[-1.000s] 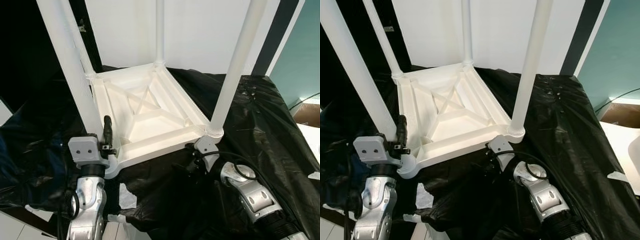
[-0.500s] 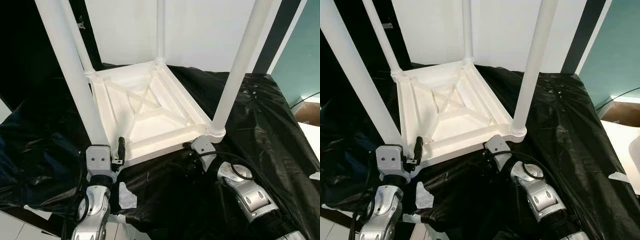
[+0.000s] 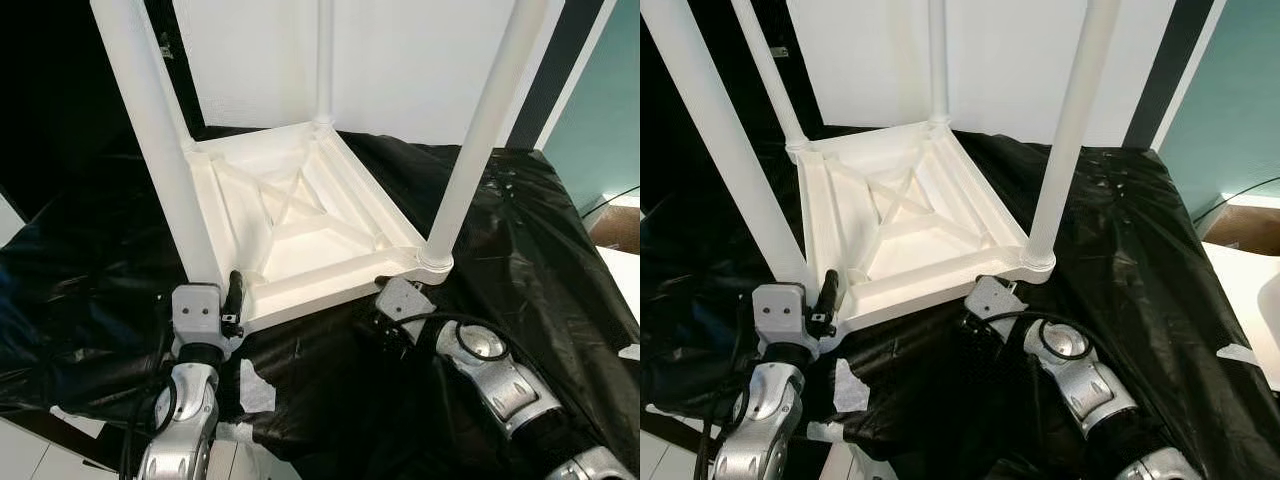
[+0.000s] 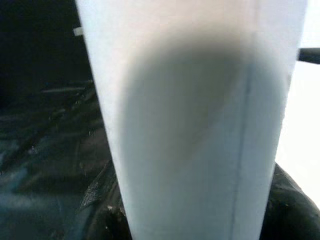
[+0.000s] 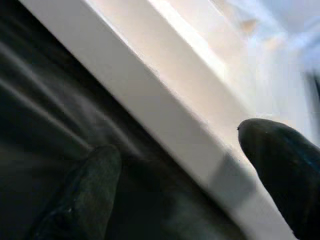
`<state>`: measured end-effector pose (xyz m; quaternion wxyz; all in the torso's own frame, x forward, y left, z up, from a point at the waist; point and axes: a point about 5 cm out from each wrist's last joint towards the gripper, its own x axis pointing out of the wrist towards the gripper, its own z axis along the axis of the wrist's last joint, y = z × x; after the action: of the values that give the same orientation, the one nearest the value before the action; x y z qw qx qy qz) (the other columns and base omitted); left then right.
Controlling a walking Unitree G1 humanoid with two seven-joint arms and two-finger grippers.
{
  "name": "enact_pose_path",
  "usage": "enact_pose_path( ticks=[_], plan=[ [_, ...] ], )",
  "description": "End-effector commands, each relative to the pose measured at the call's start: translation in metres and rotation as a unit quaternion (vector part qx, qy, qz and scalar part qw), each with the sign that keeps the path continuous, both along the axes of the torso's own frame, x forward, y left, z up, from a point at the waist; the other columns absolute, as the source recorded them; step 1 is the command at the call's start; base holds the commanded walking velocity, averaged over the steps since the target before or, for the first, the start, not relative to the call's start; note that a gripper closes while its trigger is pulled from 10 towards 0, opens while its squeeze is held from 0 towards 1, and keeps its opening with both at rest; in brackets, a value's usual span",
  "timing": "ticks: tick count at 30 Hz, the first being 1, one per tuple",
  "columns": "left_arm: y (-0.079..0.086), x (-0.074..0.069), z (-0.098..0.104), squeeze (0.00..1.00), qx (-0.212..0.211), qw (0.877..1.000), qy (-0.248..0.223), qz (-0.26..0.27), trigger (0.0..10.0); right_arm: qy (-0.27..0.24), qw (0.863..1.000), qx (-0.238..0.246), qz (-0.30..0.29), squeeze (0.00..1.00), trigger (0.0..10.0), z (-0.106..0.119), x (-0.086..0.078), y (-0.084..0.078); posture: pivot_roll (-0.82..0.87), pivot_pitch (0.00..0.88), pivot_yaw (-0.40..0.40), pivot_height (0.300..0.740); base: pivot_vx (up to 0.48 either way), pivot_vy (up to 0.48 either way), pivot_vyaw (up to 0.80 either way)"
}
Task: Building children table
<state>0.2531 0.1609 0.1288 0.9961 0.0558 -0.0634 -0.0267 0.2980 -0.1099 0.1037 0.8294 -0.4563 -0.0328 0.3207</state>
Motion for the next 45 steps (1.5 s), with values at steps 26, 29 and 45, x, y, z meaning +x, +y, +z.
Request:
enact_pose_path(
  ticks=[26, 29, 45],
  plan=[
    [-0.034, -0.018, 0.085, 0.0, -0.048, 0.976, -0.152, -0.151, 0.0, -0.144, 0.982, -0.092, 0.082, 0.0, 10.0, -0.006, 0.016, 0.052, 0.16, 0.0, -0.017, 0.74, 0.0, 0.0, 0.0],
    [-0.036, -0.023, 0.091, 0.0, -0.06, 0.971, -0.165, -0.164, 0.0, -0.158, 0.98, -0.088, 0.084, 0.0, 10.0, -0.001, 0.02, 0.058, 0.16, 0.0, -0.019, 0.74, 0.0, 0.0, 0.0],
    [-0.045, -0.032, 0.095, 1.0, -0.076, 0.961, -0.185, -0.191, 10.0, -0.166, 0.982, -0.061, 0.068, 0.0, 0.0, -0.001, 0.028, 0.056, 0.16, 0.0, -0.017, 0.74, 0.0, 0.0, 0.0]
  ],
)
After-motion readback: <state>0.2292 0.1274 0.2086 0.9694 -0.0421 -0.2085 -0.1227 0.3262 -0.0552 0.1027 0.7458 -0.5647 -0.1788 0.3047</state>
